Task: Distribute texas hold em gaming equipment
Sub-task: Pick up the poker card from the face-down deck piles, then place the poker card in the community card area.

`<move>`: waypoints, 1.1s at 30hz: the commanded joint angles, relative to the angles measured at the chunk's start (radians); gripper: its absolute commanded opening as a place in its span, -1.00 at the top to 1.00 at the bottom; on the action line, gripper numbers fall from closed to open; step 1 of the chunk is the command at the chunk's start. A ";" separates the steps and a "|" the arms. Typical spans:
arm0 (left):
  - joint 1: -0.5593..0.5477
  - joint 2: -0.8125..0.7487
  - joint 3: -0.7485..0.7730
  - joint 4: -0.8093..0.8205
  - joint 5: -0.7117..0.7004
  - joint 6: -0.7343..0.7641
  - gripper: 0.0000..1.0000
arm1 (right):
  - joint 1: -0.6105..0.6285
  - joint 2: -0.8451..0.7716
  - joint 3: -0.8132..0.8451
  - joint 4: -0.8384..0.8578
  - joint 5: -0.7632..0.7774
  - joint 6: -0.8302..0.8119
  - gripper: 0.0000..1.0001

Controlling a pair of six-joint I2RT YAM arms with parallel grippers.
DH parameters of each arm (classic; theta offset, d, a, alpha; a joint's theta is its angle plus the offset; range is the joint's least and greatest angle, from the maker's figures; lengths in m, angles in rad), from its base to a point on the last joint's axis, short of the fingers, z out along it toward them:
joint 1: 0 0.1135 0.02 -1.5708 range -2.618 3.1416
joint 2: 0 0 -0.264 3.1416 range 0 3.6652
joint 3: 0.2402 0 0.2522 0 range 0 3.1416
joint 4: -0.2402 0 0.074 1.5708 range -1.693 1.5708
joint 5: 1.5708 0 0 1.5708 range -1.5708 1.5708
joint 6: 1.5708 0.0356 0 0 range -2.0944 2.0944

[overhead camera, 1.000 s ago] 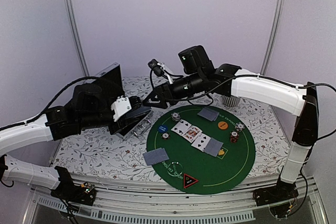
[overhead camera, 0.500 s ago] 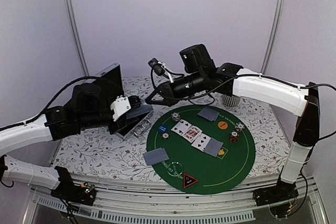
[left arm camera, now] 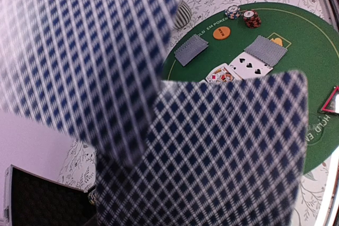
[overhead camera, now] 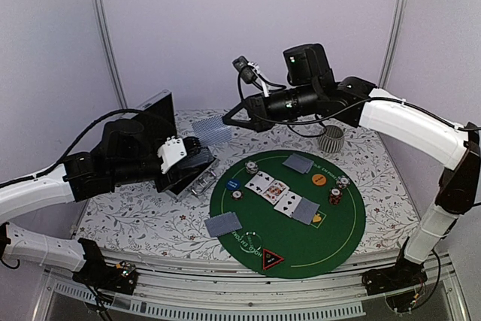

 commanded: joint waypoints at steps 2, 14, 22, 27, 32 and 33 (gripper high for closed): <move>-0.008 -0.015 -0.012 0.022 0.007 -0.004 0.16 | -0.075 -0.165 -0.077 -0.073 0.046 -0.052 0.96; -0.008 -0.017 -0.009 0.021 0.009 -0.006 0.16 | -0.199 -0.342 -0.350 -0.423 0.160 -0.465 0.97; -0.008 -0.025 -0.009 0.018 0.017 -0.007 0.16 | -0.199 -0.281 -0.555 -0.610 0.133 -0.637 0.97; -0.008 -0.025 -0.012 0.018 0.019 -0.006 0.16 | -0.198 -0.244 -0.612 -0.621 0.176 -0.663 0.96; -0.008 -0.026 -0.014 0.019 0.016 -0.004 0.16 | -0.199 -0.237 -0.711 -0.631 0.227 -0.700 0.96; -0.009 -0.026 -0.014 0.018 0.016 -0.004 0.16 | -0.198 -0.234 -0.729 -0.623 0.242 -0.703 0.96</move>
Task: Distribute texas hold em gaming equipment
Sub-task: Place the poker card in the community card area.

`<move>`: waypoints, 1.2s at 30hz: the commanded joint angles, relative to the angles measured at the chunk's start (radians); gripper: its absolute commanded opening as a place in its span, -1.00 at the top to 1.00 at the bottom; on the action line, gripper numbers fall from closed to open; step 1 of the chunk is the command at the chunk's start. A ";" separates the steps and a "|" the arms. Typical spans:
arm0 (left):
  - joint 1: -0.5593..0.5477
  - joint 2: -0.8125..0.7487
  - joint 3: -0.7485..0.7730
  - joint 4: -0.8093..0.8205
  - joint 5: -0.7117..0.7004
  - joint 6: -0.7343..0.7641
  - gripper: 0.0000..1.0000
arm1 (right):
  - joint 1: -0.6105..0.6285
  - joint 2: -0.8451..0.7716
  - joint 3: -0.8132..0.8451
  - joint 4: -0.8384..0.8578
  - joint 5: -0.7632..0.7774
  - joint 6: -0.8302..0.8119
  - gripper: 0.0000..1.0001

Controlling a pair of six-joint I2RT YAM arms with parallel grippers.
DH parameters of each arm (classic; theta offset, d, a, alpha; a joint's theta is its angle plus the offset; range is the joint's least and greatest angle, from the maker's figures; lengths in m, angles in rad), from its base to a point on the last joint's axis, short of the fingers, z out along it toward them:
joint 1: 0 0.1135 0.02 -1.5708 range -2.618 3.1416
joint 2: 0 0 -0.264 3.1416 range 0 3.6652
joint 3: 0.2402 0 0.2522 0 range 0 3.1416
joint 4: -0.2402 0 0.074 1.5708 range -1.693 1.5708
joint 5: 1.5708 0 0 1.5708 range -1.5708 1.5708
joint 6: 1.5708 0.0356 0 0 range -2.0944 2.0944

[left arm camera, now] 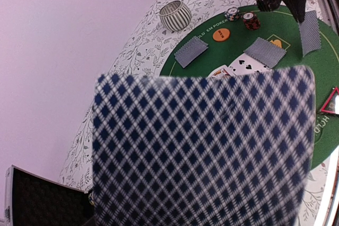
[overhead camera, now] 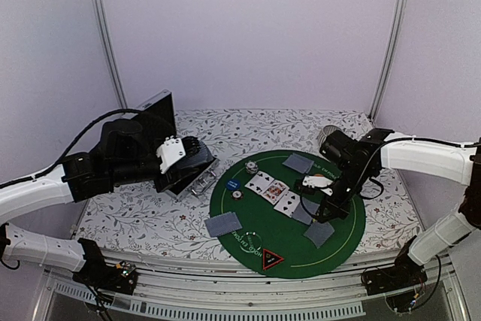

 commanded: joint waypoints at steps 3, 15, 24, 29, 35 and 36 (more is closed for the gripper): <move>-0.008 -0.012 -0.011 0.019 0.016 -0.006 0.15 | -0.005 0.029 -0.088 -0.007 0.144 -0.051 0.97; -0.010 -0.007 -0.012 0.018 0.007 -0.004 0.16 | -0.006 0.162 -0.037 0.116 0.376 -0.126 0.96; -0.010 -0.006 -0.014 0.019 0.007 -0.003 0.16 | -0.028 0.222 -0.024 0.161 0.420 -0.131 0.96; -0.010 -0.005 -0.015 0.018 0.007 -0.003 0.16 | -0.051 0.236 -0.018 0.166 0.432 -0.112 0.96; -0.010 -0.004 -0.015 0.018 0.006 -0.001 0.16 | -0.069 0.238 0.005 0.189 0.399 -0.102 0.96; -0.010 -0.004 -0.015 0.017 0.006 0.000 0.16 | -0.072 0.238 0.005 0.193 0.395 -0.101 0.96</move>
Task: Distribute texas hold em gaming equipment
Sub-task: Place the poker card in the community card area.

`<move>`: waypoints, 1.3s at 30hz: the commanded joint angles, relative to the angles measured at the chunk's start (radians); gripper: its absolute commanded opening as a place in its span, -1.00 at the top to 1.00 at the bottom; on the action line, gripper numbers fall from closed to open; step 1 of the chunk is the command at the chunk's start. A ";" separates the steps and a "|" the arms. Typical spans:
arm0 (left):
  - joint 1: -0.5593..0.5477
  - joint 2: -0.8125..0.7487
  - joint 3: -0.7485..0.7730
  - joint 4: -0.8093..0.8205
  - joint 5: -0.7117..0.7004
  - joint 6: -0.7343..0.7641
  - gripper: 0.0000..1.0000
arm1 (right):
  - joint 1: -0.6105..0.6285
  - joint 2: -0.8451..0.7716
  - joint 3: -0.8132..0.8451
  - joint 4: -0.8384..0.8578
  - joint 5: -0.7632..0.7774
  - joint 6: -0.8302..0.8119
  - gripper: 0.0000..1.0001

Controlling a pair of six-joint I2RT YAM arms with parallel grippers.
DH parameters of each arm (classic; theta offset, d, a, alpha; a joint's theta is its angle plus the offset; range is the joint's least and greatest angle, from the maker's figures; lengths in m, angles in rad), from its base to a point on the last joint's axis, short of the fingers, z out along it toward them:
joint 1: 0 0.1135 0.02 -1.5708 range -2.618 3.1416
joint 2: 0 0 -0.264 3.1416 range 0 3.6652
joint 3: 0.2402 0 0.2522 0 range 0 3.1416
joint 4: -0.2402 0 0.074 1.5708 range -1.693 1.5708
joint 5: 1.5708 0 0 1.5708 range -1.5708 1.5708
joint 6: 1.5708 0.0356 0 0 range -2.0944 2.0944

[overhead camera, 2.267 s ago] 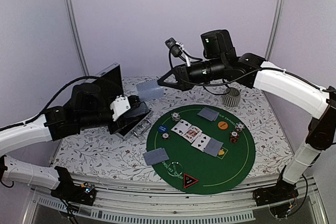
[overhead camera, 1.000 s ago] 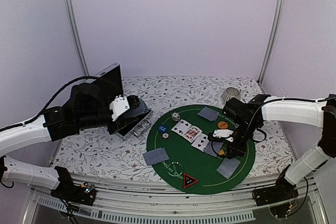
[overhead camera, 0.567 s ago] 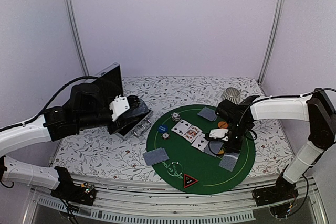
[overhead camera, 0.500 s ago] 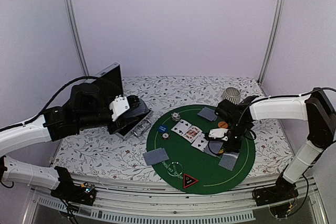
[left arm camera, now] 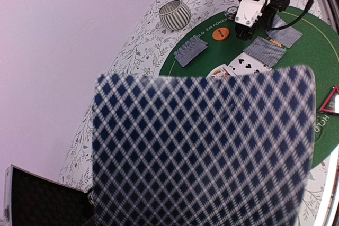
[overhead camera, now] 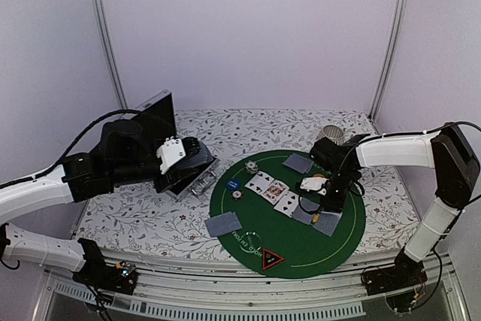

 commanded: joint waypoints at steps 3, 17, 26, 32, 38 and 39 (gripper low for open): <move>-0.009 -0.002 -0.010 0.018 0.006 -0.001 0.16 | -0.015 0.012 0.031 0.033 -0.041 0.014 0.96; -0.010 -0.004 -0.011 0.019 0.003 -0.001 0.16 | -0.016 0.049 0.046 0.026 -0.062 0.009 0.96; -0.010 -0.004 -0.011 0.019 0.005 -0.001 0.16 | -0.016 0.059 0.045 0.033 -0.019 0.009 0.95; -0.010 -0.005 -0.011 0.017 0.007 -0.001 0.15 | -0.015 0.050 0.041 0.056 0.011 -0.003 0.81; -0.010 -0.003 -0.011 0.018 0.009 -0.001 0.16 | -0.014 0.032 0.051 0.039 0.014 0.016 0.64; -0.010 -0.002 -0.011 0.018 0.008 -0.001 0.15 | -0.013 0.030 0.056 0.031 0.015 0.019 0.54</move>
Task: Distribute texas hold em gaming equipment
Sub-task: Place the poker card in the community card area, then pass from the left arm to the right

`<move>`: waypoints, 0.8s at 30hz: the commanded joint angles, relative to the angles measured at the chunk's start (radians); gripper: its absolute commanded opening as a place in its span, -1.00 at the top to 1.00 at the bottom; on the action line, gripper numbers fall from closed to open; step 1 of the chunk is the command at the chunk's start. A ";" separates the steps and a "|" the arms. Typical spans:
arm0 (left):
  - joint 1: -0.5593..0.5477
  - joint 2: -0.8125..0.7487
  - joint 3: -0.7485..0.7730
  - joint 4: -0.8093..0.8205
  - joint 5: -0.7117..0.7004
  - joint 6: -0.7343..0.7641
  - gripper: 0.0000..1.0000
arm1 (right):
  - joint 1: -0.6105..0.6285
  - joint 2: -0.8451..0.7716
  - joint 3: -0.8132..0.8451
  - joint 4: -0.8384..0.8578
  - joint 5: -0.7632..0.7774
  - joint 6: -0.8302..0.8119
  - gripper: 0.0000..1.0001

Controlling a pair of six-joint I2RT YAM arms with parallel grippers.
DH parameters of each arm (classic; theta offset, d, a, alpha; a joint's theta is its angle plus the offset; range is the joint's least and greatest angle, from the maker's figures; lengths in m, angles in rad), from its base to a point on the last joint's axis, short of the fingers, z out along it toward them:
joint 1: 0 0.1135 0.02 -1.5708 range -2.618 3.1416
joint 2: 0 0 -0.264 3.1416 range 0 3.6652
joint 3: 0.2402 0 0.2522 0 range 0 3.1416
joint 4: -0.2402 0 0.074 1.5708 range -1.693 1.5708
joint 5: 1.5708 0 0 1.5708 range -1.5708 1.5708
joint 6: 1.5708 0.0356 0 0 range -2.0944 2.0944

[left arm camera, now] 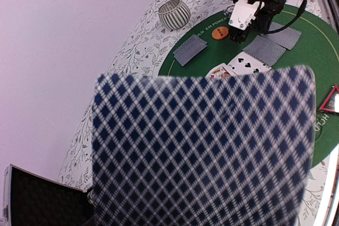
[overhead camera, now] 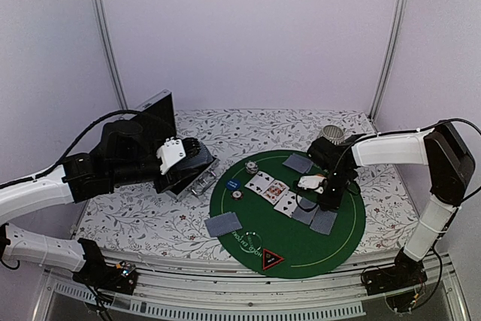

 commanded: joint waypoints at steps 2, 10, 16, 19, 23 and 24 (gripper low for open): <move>-0.010 -0.001 -0.008 0.017 0.010 -0.001 0.15 | 0.001 -0.022 0.042 -0.032 0.030 0.040 0.45; -0.010 -0.002 -0.008 0.014 0.050 0.008 0.16 | 0.029 -0.133 0.194 -0.104 0.168 0.180 -0.07; -0.010 -0.003 -0.012 0.015 0.081 0.015 0.17 | 0.032 -0.331 0.294 0.222 -0.177 0.384 -0.98; -0.011 -0.001 -0.014 0.014 0.090 0.018 0.17 | 0.040 -0.376 0.200 0.567 -0.534 0.637 -0.98; -0.012 0.002 -0.015 0.015 0.086 0.022 0.17 | 0.099 -0.289 0.124 0.954 -0.726 1.019 -0.98; -0.012 0.004 -0.015 0.015 0.082 0.023 0.17 | 0.117 -0.249 0.159 0.940 -0.734 1.066 -0.98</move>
